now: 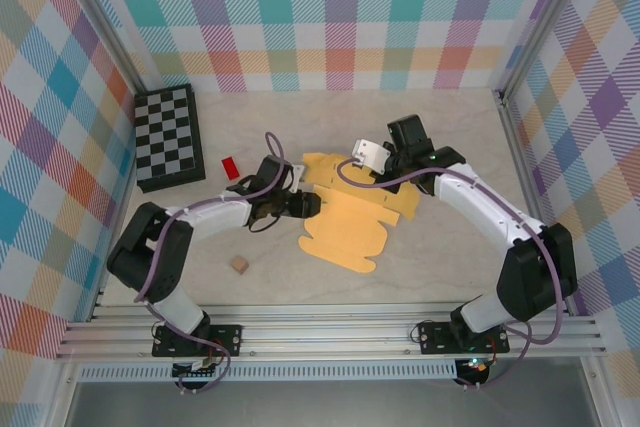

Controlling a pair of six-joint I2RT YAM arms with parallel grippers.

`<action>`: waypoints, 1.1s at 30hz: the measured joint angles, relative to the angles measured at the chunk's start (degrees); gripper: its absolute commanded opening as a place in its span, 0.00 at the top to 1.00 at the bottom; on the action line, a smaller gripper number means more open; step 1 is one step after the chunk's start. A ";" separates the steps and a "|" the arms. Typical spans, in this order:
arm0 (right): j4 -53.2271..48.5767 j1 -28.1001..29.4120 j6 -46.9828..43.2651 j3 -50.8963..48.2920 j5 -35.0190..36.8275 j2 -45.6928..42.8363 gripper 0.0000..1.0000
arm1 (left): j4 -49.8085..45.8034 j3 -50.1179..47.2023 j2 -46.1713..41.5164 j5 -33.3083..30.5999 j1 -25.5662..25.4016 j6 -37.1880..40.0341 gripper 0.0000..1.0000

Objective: Fold the paper box

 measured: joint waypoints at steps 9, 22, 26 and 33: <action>-0.13 0.00 0.28 -1.09 -2.82 0.13 1.00 | 6.12 0.00 3.89 -1.40 0.07 2.45 0.34; -0.55 -0.11 1.70 -1.42 -3.04 0.09 1.00 | 4.63 2.67 6.19 -1.66 -0.11 1.20 0.70; -0.07 -0.37 3.65 -1.42 -2.82 0.09 1.00 | 3.54 4.96 6.80 -3.63 -1.11 -3.45 0.81; 0.63 -0.42 7.58 -1.64 -2.25 0.11 1.00 | 0.92 8.44 6.93 -7.28 -5.27 -10.40 0.78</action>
